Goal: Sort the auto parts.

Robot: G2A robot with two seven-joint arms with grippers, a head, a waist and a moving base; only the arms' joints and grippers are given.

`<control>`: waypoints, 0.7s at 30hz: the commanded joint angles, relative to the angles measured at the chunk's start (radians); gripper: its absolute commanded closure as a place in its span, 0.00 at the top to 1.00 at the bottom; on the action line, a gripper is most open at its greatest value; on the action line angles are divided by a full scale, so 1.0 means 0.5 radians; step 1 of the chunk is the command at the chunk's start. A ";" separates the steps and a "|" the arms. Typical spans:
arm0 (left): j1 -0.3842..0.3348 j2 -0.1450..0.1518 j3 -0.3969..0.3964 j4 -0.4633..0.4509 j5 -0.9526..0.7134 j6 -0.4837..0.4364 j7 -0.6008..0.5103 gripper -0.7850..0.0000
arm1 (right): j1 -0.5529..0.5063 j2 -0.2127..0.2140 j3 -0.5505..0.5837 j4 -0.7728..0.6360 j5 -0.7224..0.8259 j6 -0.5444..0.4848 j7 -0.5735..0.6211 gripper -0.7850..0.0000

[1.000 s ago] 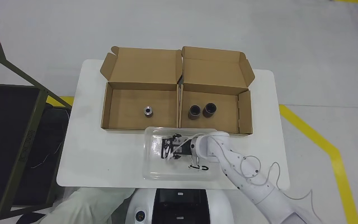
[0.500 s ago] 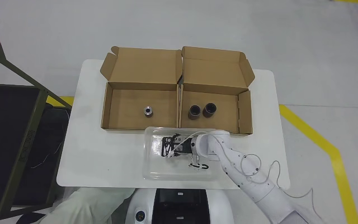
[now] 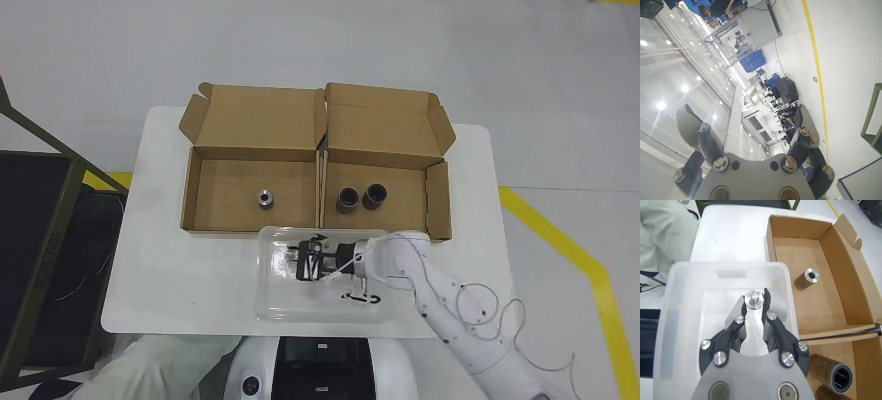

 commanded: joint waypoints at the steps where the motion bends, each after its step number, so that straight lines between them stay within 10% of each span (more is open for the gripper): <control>1: 0.000 0.000 0.000 0.000 0.000 0.000 0.000 1.00 | -0.021 0.010 0.037 -0.044 0.075 -0.021 -0.027 0.00; 21: 0.000 0.000 0.000 0.000 0.000 0.000 0.000 1.00 | -0.223 0.081 0.390 -0.437 0.528 0.091 -0.398 0.00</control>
